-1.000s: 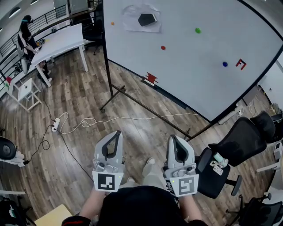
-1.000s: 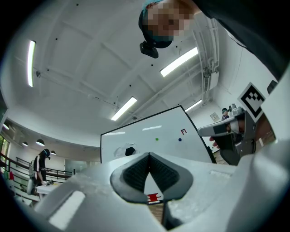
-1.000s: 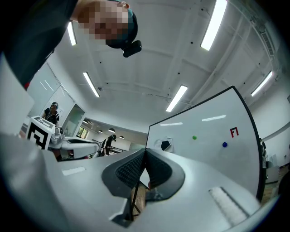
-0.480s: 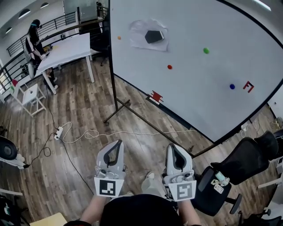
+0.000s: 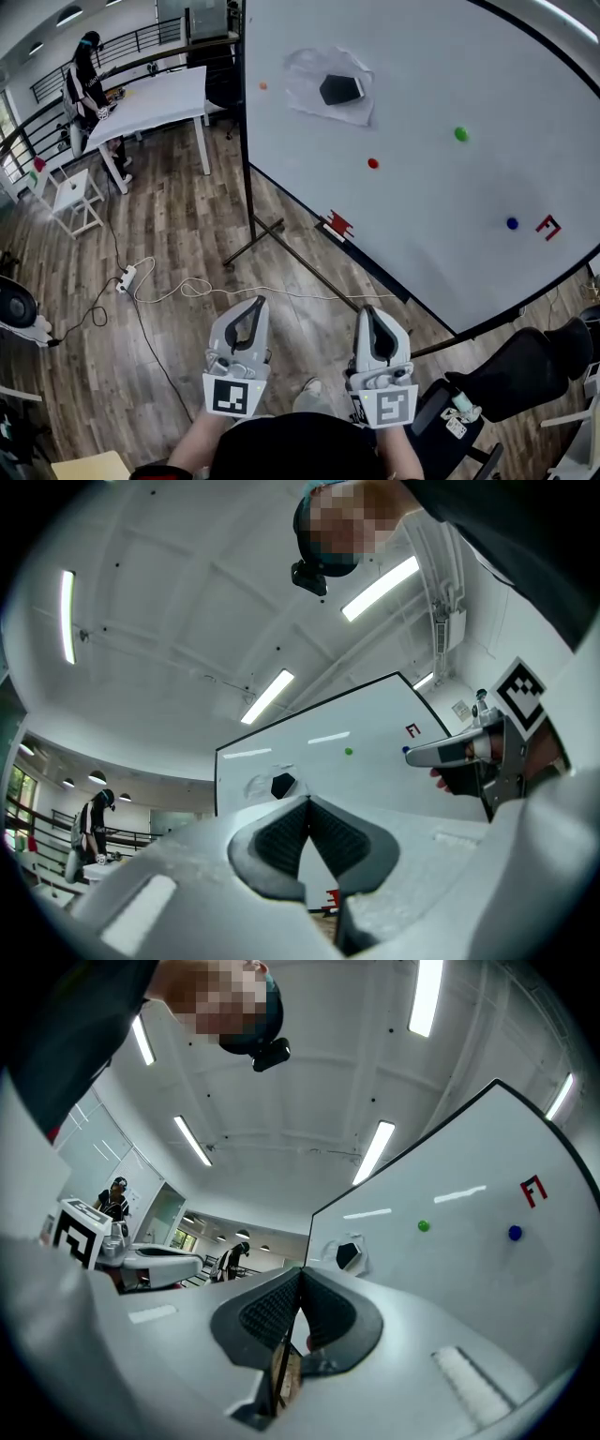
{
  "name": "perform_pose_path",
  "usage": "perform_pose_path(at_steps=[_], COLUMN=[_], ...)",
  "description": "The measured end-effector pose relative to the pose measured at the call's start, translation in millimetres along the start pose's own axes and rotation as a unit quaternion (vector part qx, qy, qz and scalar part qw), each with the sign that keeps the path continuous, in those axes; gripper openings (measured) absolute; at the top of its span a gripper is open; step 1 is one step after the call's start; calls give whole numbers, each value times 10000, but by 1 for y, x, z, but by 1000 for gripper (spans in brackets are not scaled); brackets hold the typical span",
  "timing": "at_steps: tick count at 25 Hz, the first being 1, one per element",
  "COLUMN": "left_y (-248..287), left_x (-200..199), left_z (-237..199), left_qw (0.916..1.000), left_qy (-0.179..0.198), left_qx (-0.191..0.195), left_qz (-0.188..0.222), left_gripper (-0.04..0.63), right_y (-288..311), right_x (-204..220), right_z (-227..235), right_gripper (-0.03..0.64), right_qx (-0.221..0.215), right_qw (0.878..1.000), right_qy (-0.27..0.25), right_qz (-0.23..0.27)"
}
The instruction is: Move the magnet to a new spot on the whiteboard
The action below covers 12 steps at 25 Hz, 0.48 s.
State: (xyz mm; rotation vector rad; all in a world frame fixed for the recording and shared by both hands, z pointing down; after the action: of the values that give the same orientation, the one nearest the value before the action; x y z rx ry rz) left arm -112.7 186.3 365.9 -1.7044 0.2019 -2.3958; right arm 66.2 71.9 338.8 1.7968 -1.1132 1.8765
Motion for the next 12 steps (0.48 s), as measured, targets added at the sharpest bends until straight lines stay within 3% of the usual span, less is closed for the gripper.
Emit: perform_pose_path(at_steps=[12], left_y=[91], left_x=[14], left_z=[12], left_qw=[9998], left_qy=[53], left_qx=[-170], left_qz=[32], left_gripper=[2], right_y=[58], right_x=[22], right_z=[76], right_gripper=[2], right_qx=[-196], right_qw=[9997], right_qy=[66], right_qz=[86])
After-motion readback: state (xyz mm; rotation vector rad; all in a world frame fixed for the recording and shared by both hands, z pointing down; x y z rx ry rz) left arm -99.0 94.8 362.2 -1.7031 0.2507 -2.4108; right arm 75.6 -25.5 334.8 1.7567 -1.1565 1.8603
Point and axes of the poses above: the fingertips, and each gripper's own axes: y forward along the fingers, z to its right, x out of its underside, the point moved 6 cm from there along -y, backward along the fingers, and after that the axes turned 14 degrees about x, right-handed, at the moved point
